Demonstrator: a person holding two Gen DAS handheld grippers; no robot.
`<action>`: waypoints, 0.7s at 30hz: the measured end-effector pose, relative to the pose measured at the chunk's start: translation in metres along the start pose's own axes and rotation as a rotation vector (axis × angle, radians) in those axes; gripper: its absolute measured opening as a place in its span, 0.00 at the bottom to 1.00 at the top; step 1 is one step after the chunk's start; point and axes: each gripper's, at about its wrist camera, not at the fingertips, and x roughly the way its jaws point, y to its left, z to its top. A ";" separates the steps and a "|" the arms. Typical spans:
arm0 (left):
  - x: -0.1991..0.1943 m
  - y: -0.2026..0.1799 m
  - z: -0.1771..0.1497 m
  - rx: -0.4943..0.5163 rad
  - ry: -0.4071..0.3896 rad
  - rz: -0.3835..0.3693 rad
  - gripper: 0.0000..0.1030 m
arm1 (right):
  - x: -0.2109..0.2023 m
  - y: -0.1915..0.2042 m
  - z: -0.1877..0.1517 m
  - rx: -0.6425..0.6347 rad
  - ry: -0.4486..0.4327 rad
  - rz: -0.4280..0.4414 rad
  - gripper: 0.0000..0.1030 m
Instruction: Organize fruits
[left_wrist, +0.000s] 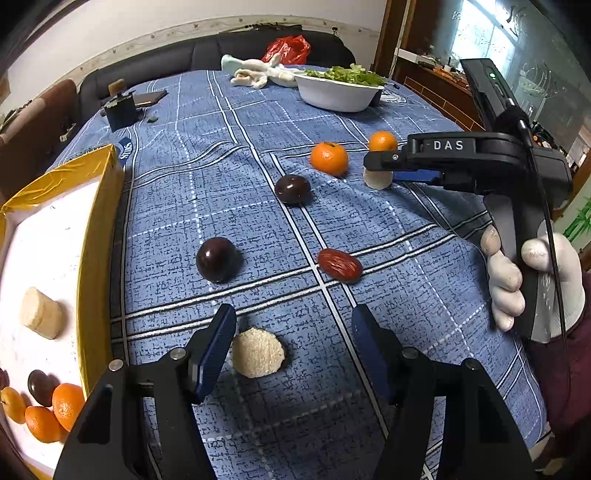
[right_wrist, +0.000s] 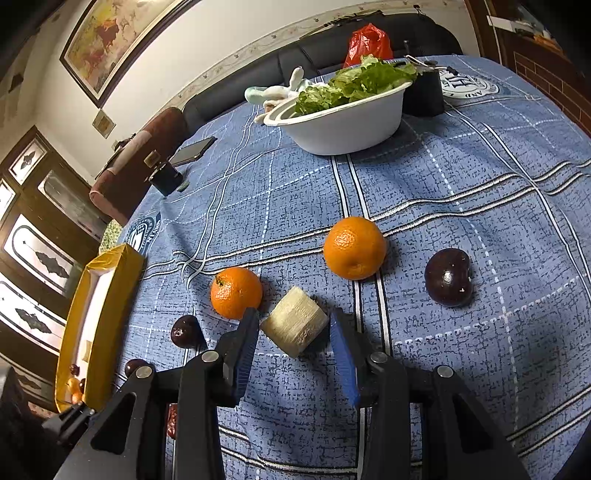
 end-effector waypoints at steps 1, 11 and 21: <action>0.000 0.000 0.000 -0.004 -0.003 0.004 0.62 | 0.000 0.000 0.000 0.000 0.000 0.001 0.41; 0.002 0.012 -0.012 -0.033 0.001 0.094 0.56 | 0.000 0.002 -0.001 -0.013 -0.006 -0.007 0.44; -0.015 0.032 -0.011 -0.153 -0.056 0.123 0.28 | 0.003 0.006 -0.002 -0.033 -0.025 -0.031 0.40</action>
